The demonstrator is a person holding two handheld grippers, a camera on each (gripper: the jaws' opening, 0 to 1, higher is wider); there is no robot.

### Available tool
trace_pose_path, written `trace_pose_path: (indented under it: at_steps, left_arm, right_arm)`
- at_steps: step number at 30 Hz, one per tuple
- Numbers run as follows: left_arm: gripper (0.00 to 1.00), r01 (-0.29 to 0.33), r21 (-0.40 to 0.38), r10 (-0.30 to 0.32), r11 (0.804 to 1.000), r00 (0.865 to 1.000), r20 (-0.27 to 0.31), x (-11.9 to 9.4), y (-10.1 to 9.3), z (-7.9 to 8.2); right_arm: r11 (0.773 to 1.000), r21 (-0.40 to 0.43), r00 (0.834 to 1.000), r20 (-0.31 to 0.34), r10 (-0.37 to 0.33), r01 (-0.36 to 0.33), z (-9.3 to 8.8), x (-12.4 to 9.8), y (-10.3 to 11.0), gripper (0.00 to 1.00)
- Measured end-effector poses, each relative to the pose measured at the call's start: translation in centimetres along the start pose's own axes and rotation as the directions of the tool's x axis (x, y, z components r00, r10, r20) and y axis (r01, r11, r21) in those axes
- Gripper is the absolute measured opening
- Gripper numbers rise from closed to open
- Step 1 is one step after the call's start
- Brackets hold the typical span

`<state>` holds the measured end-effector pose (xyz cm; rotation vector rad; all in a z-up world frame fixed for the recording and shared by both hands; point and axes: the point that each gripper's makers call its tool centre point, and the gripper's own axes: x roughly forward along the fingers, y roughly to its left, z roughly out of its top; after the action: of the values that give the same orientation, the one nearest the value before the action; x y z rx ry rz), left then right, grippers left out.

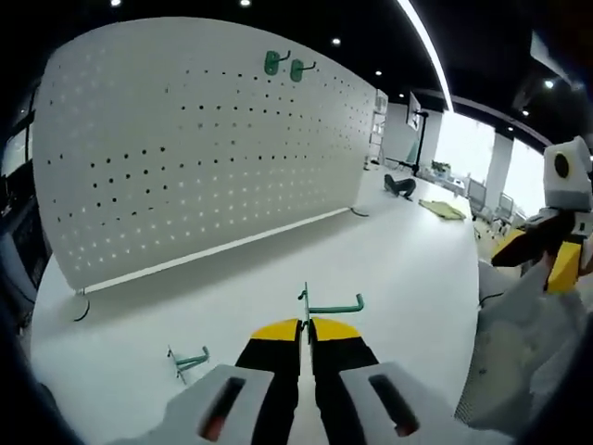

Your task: Insert the hook assembly into the mounting plate slot until the hook locks in place.

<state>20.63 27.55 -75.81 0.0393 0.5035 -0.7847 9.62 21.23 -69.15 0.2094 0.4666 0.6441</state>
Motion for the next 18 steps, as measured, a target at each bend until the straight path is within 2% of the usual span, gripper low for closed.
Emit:
trace_pose_path:
  at_steps: [9,12,18]
  left_arm:
    - [0.04,0.053,-0.002,-0.053,0.999,0.996,0.071,-1.3,-2.5,1.7]
    - [0.04,0.079,-0.002,-0.078,0.997,0.992,0.101,-1.8,-3.4,2.2]
    - [0.04,0.137,-0.019,-0.133,0.990,0.982,0.136,-3.1,-5.4,2.5]
  right_arm:
    - [1.000,-0.002,1.000,0.016,0.009,-0.009,0.4,0.0,0.3,0.34]
    - [1.000,0.018,1.000,0.019,0.016,-0.016,0.3,0.0,0.5,0.30]
    - [0.999,0.030,0.999,0.042,0.012,-0.013,0.8,-0.1,0.6,0.29]
